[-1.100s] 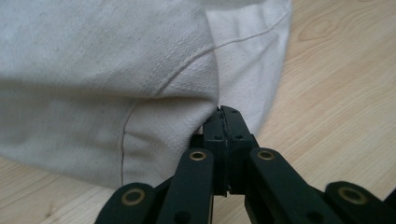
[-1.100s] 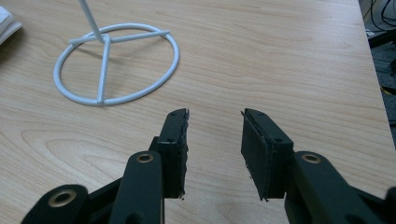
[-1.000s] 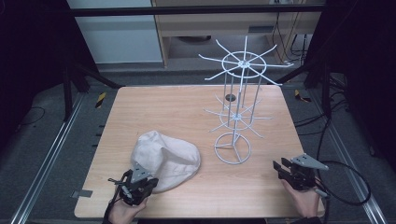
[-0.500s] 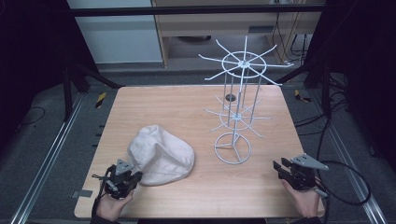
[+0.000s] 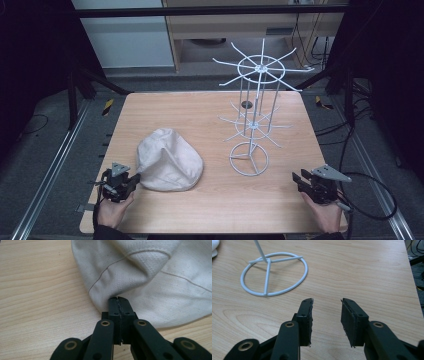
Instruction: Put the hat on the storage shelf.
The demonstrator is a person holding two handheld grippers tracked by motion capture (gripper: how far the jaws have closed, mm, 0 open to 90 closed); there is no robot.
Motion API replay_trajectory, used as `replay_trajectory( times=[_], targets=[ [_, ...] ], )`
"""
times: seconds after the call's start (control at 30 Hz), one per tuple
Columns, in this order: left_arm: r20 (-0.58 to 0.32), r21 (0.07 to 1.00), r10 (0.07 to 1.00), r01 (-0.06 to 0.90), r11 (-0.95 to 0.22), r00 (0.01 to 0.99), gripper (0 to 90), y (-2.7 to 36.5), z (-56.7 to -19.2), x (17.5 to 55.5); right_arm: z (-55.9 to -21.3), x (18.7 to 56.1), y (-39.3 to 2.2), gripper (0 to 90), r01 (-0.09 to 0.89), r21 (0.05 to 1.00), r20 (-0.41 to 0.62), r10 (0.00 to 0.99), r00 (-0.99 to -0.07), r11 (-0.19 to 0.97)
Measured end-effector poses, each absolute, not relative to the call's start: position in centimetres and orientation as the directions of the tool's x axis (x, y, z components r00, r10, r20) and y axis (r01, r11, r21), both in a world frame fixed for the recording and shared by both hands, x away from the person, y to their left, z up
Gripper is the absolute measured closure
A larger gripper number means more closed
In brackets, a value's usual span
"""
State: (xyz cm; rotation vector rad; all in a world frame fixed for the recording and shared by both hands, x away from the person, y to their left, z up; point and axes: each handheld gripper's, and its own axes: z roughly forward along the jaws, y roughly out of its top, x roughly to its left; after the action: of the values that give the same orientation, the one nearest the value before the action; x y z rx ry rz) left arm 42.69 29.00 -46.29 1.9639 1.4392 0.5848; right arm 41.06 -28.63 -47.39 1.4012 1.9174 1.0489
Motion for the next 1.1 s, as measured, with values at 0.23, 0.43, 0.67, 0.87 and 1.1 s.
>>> replay_trajectory(
  times=[0.23, 0.43, 0.67, 0.87, 1.1],
  targets=[
    [-0.025, 0.795, 0.928, 0.570, -0.207, 0.371, 89.5, 27.0, -43.3, 40.2, -47.4, 41.0, -28.8, 61.5, 0.532, 0.835, 0.033, 0.951, -0.308, 0.143],
    [0.000, 0.826, 0.891, 0.502, -0.257, 0.455, 89.6, 22.1, -41.7, 41.5, -47.4, 41.1, -28.8, 61.6, 0.536, 0.833, 0.041, 0.952, -0.304, 0.136],
    [-0.017, 0.810, 0.857, 0.509, -0.291, 0.516, 89.5, 15.4, -42.7, 45.0, -47.5, 41.1, -28.8, 61.9, 0.537, 0.832, 0.038, 0.951, -0.308, 0.141],
    [-0.014, 0.781, 0.868, 0.547, -0.301, 0.497, 89.6, 12.9, -44.4, 47.1, -47.6, 41.3, -28.9, 62.0, 0.534, 0.832, 0.029, 0.950, -0.312, 0.150],
    [0.022, 0.744, 0.873, 0.575, -0.340, 0.487, 89.6, 11.7, -46.3, 47.7, -47.6, 41.3, -28.9, 62.0, 0.541, 0.829, 0.040, 0.950, -0.310, 0.142]
  ],
)
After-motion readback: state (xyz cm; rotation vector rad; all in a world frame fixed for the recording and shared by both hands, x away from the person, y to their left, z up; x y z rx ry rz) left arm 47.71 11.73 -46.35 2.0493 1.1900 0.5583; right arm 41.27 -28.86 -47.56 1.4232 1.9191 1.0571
